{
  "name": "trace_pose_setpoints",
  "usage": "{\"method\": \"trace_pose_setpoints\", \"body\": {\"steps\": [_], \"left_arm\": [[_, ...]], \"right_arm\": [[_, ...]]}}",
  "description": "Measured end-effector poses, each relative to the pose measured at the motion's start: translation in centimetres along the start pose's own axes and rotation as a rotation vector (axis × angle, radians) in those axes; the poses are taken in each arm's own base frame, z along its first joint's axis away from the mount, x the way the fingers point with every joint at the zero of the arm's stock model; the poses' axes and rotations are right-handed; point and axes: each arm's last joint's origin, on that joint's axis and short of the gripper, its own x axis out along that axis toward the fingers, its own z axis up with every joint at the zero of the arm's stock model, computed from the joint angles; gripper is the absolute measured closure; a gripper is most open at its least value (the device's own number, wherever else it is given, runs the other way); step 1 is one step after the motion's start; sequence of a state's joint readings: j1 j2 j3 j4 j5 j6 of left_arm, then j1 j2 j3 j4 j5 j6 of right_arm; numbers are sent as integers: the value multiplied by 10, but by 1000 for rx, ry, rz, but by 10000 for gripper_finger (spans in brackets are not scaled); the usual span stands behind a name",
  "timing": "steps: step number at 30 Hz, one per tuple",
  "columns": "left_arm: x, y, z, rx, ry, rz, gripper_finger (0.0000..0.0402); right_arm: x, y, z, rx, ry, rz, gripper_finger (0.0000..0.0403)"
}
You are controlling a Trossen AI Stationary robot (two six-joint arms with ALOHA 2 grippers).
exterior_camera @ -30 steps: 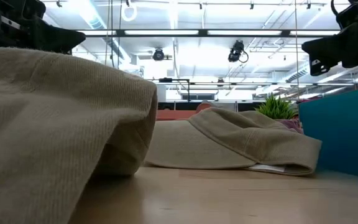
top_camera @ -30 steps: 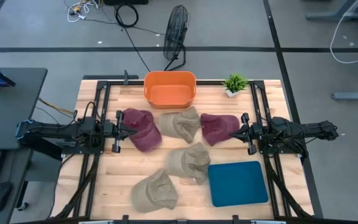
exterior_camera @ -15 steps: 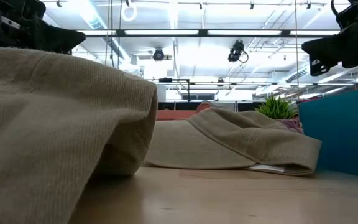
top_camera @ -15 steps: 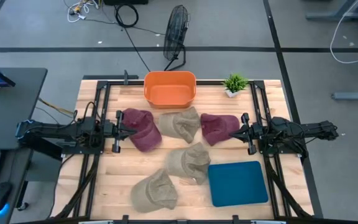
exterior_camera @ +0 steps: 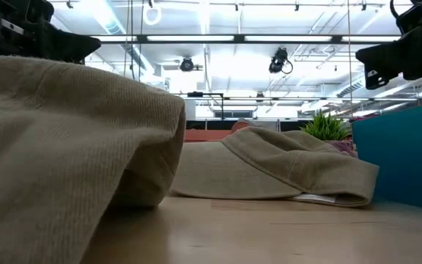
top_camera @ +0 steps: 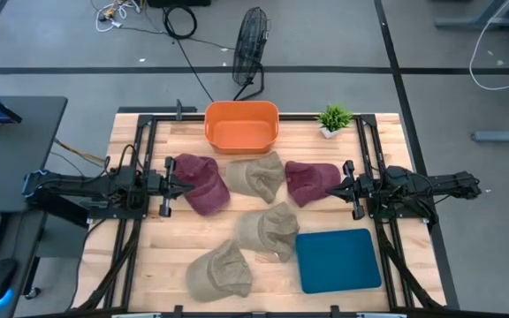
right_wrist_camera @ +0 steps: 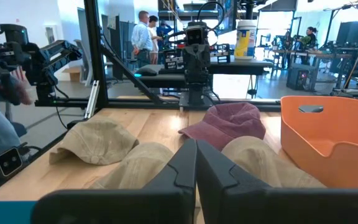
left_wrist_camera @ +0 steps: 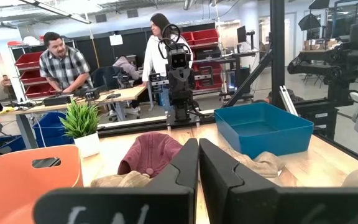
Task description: Pick & Place hat
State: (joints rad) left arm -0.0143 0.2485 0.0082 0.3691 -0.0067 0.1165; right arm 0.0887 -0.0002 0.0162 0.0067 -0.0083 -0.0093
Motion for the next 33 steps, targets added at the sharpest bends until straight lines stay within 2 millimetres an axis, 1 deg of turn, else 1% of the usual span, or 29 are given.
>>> {"method": "trace_pose_setpoints", "body": {"steps": [4, 7, 9, 11, 13, 20, 25, 30, 33], "left_arm": [[0, 0, 0, -12, 0, 0, 383], [0, 1, 1, -89, -11, 20, 383], [0, 2, 3, -176, -30, 49, 383], [0, 2, 4, -310, -46, 48, 383], [0, 2, 5, -385, -62, 46, 383], [0, 2, 8, -397, -89, 43, 383], [-1, 4, 12, -404, -137, 59, 383], [-1, 4, 14, -535, -159, 57, 383], [-1, 5, 14, -561, -168, 75, 385]], "right_arm": [[0, 0, 0, 0, 0, 0, 392], [0, 0, 0, 0, 0, 0, 392], [0, 0, 0, 0, 0, 0, 392], [0, 0, 0, 0, 0, 0, 392], [0, 0, 0, 0, 0, 0, 392], [0, 0, 0, 6, 0, 0, 392], [0, 0, 0, 86, -2, -7, 392], [0, -1, 1, 249, -10, -17, 392], [0, -1, 1, 280, -17, -17, 392]]}}
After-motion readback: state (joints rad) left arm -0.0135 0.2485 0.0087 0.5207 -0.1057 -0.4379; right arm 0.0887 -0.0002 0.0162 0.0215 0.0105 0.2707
